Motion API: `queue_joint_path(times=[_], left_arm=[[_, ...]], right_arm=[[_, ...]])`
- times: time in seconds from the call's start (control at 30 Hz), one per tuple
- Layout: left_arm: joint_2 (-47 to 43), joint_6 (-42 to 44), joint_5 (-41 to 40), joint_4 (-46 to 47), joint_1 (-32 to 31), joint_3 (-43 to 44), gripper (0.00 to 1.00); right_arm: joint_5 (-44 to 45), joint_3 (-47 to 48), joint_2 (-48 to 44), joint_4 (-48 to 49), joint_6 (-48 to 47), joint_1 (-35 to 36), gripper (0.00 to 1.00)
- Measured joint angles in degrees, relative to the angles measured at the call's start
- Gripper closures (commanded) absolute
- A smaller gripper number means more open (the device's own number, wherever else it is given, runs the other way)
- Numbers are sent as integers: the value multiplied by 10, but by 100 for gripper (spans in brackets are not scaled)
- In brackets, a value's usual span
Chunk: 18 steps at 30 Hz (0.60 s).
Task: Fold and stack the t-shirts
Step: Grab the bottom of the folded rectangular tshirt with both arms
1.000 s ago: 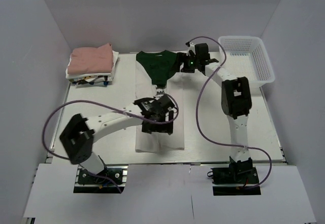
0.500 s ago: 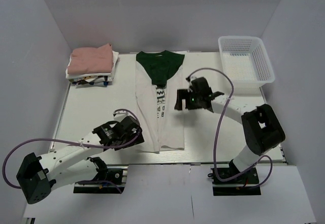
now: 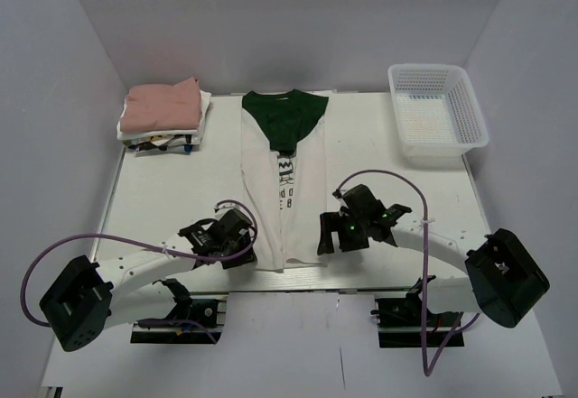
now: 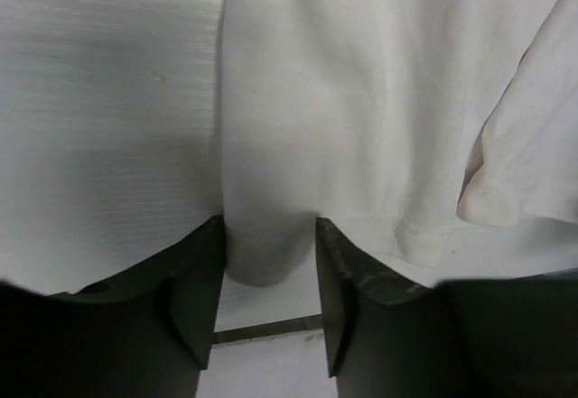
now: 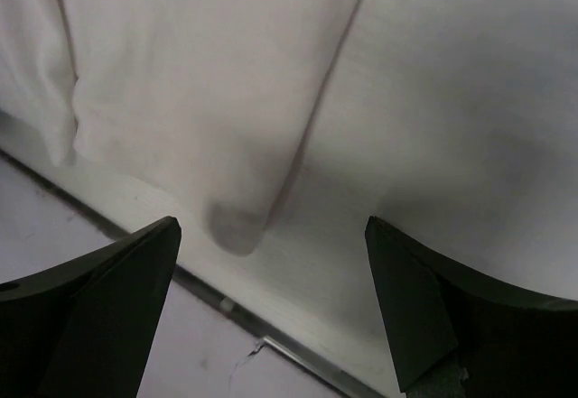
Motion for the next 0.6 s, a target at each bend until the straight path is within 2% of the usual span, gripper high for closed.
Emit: queue_joint_path(times=[0.1,0.13,0.2,0.23,0.33,0.37,0.43,0.47,0.53,0.57,0.6], left_arm=[[0,1,17,10,3,-8,65],[0,2,22,13,3,-12,75],[-1,4,35,17,4,-17,83],[-1,7,42,19,4,-17,87],[-1,11,58,24,4,-17,95],[-1,11,63,24,4,-17,100],[3,11,71,24,4,-17,100],[6,11,75,24,4,-17,100],[10,11,81,24,4,-17,100],[10,11,83,24,4,-17,100],[10,11,85,24,4,-17,100]], right_arm=[[-13,-9,-6,-12,14,12,10],[-15,-10,-6,-14,18,15,11],[-18,-10,-6,-14,26,19,13],[-22,-12,-6,-13,29,20,21],[-39,-22,-5,-12,37,28,36],[-42,-25,-5,-10,39,30,51],[-47,-35,-2,-8,42,35,67],[-49,-39,0,-8,41,36,80],[-53,-47,2,-8,43,40,95],[-51,-49,2,-9,44,41,100],[-48,-49,2,-9,44,42,100]])
